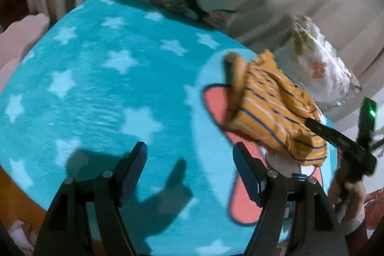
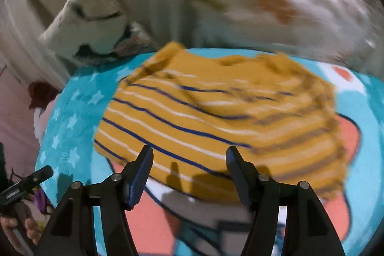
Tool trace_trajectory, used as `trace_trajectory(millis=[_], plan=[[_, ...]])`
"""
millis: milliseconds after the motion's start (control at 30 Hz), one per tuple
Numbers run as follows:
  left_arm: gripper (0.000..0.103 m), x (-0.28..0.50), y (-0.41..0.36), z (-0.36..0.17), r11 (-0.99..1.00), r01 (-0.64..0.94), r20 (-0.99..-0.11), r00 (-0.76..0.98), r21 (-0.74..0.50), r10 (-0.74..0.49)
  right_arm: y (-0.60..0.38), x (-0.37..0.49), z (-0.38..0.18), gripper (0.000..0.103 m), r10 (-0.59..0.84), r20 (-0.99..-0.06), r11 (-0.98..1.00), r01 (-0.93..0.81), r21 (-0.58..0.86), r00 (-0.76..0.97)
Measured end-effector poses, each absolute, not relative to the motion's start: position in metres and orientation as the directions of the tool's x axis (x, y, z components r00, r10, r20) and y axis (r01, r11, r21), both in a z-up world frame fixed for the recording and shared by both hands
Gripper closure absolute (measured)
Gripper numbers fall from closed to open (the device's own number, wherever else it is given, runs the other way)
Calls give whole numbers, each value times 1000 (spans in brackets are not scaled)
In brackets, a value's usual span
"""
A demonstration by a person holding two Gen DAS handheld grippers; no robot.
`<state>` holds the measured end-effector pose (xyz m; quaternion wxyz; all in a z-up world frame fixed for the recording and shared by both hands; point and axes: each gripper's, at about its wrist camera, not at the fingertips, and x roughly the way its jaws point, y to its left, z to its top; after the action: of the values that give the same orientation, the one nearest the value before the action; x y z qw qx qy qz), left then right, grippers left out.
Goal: Fold small clothes
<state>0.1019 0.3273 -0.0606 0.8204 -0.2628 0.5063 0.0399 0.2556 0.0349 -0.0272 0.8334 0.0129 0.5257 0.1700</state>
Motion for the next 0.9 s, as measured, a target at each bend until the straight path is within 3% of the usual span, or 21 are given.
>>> trace_trajectory(millis=[100,200,267,333,433,467,533,700,867,900], plan=[[30,92,356,-69,839,-368,-856,476,-401,-201,78,279,-60,74,239,-903,958,-239,159,358],[30,86,377,-75,830,-391,-862,468,-397,-192,117,295,-90,76,237,-929,964,-187,189,282],[30,87,388,-82,823,-403,-866,460,-401,-197,154,295,-98,77,228,-938,952,-260,159,261],[30,90,395,-87,815,-408,-868,449,-411,-212,192,293,-97,98,228,-938,918,-377,118,260],[30,96,397,-92,808,-397,-861,447,-435,-243,189,299,-77,93,316,-908,898,-394,193,276],[30,98,396,-94,811,-388,-860,443,-438,-252,179,303,-70,88,331,-896,905,-368,213,295],[30,103,393,-100,819,-372,-863,429,-437,-265,150,311,-58,67,273,-890,940,-299,166,365],[30,105,383,-120,798,-405,-873,392,-447,-291,116,343,-77,66,145,-923,976,-204,75,356],[30,88,380,-117,764,-484,-889,379,-426,-256,147,396,-114,65,39,-937,979,-203,-35,348],[30,85,379,-114,770,-490,-897,373,-408,-238,160,405,-113,73,36,-930,972,-228,-52,365]])
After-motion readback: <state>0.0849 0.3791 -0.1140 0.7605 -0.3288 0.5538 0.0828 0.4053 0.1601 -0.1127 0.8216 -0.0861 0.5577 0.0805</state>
